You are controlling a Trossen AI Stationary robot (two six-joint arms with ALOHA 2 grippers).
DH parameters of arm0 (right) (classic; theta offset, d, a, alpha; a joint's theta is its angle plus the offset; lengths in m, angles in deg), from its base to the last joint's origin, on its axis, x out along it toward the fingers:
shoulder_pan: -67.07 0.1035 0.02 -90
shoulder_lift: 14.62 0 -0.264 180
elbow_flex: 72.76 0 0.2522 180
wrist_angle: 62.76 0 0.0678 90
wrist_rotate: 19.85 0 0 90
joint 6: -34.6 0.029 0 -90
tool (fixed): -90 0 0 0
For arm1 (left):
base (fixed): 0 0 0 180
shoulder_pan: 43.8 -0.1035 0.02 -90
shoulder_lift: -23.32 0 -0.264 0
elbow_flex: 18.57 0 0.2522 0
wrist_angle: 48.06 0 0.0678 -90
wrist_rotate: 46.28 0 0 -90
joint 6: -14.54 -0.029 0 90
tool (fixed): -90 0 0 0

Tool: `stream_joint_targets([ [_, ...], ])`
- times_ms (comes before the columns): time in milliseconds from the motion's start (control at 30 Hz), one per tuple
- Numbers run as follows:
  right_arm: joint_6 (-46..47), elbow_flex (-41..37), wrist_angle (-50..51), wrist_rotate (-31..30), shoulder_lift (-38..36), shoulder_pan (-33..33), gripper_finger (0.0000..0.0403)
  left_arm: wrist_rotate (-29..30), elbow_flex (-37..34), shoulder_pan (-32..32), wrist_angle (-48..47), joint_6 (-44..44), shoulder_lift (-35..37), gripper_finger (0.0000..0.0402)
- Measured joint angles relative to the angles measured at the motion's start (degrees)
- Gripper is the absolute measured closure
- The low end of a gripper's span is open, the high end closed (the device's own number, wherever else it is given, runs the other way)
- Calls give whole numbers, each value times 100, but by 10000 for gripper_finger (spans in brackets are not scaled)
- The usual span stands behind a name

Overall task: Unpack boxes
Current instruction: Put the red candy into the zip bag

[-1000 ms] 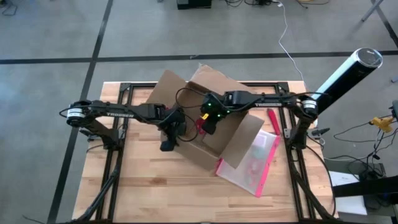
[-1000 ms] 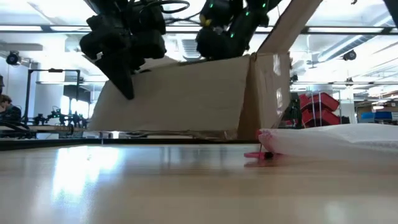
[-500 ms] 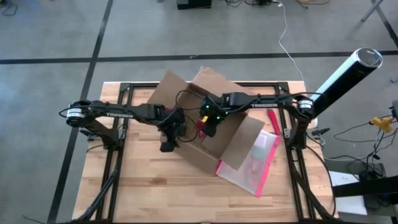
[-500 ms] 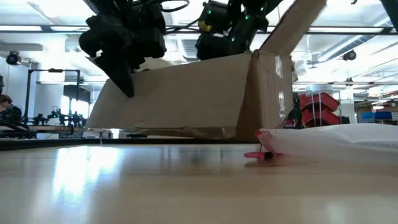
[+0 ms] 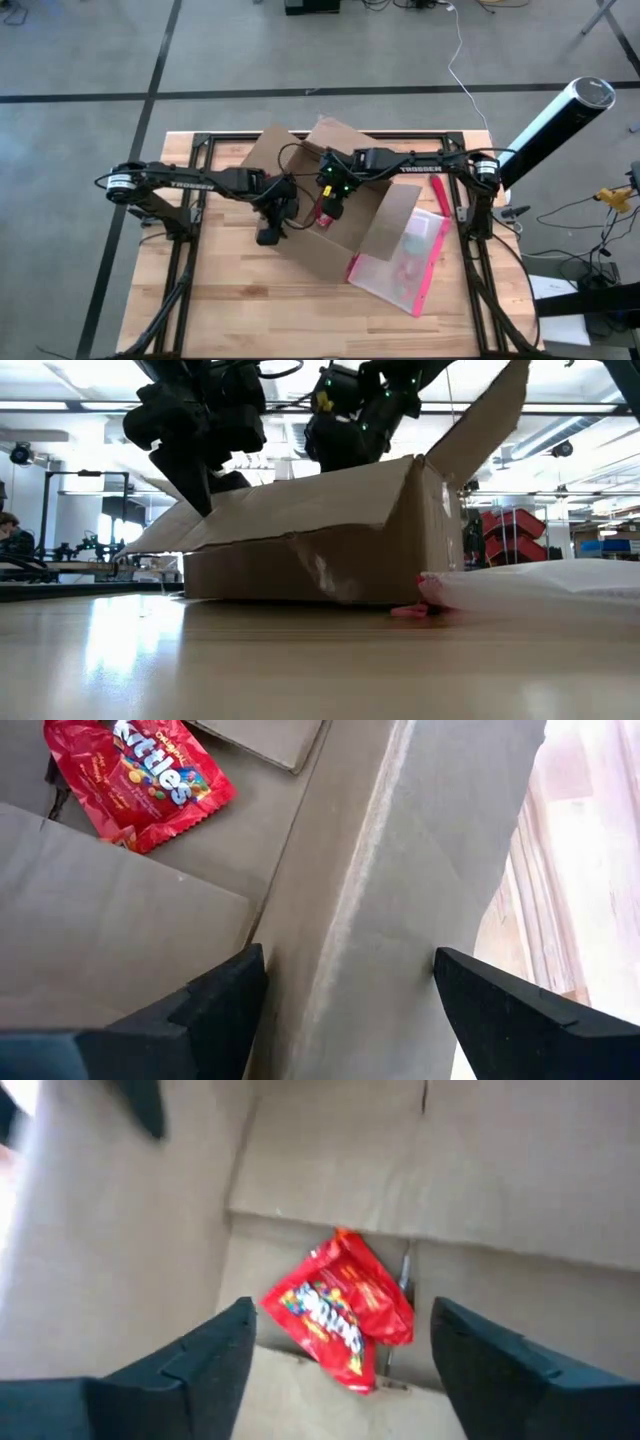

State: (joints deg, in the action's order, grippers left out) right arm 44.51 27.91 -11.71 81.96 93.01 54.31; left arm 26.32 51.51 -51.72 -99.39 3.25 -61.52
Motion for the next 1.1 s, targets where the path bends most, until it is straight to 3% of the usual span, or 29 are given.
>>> stream_joint_targets([
  [267, -76, 11, 90, 215, 157, 223, 135, 31, 0, 0, 6, -17, 0, 125],
  [800, -5, 8, -146, 145, 1323, 261, 131, 29, 2, -4, 10, -17, 2, 125],
  [933, 21, 29, -31, 150, 1455, 267, 168, 29, 2, -4, 10, 5, 2, 125],
  [1100, 28, 8, 134, 66, 1377, 268, 269, 29, 7, -4, 9, 5, 2, 125],
])
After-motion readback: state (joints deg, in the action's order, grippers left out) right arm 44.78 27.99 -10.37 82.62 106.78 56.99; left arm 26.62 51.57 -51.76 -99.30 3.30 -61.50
